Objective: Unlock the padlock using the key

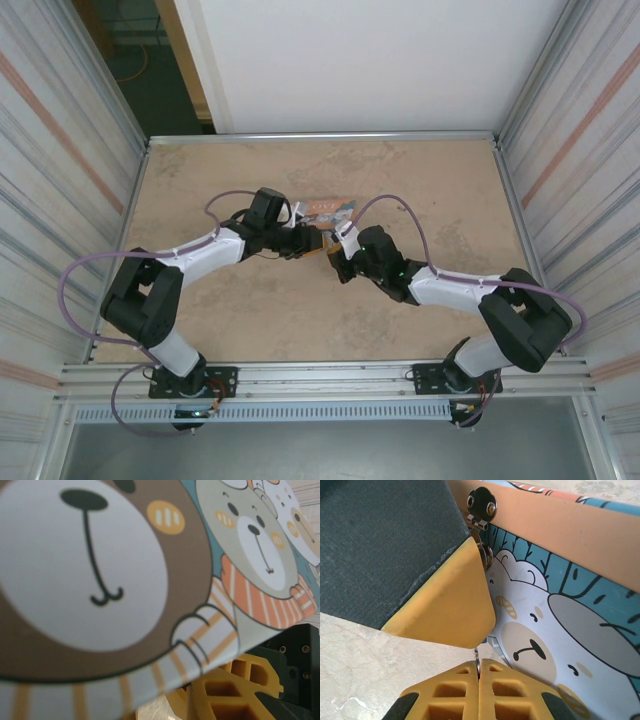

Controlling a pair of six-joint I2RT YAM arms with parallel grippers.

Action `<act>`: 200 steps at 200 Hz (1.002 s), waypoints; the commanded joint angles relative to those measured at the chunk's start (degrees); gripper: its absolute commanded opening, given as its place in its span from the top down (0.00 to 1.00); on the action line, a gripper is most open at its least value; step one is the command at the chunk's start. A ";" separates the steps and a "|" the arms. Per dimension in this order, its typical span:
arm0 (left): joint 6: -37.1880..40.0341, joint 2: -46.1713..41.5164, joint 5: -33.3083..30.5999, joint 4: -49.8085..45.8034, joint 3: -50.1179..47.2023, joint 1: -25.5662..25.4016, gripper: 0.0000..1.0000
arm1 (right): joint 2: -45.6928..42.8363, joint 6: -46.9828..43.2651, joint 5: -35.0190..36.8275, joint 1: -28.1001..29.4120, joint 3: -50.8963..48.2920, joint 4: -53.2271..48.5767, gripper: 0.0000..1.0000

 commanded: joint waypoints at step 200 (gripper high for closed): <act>-5.79 7.35 7.71 11.88 -1.03 -3.50 1.00 | 8.87 4.70 -4.52 -3.31 1.96 12.63 1.00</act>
